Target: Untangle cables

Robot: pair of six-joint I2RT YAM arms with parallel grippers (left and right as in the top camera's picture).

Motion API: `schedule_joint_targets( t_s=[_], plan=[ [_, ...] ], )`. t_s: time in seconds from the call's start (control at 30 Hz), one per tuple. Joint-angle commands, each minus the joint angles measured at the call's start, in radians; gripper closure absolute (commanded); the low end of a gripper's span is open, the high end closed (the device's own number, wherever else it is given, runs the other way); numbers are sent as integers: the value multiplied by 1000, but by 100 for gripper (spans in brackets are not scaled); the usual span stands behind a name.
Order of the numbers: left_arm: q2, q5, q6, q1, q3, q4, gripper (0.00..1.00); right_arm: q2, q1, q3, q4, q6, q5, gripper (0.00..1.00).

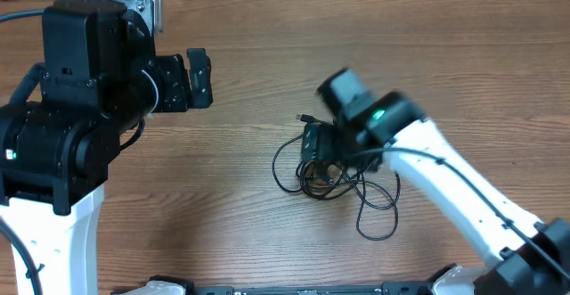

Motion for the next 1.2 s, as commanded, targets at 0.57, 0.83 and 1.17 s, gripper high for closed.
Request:
schedule_joint_targets(
  t_s=[0.57,0.83,1.17],
  plan=[
    [32,-58,36,6,0,-109,0,-6,120,-253,276,665,143,40],
    [32,-60,48,5,0,-134,0,-2,110,-301,362,690,224,23],
    [32,-66,56,6,0,-150,0,-31,110,-334,426,649,163,96]
  ],
)
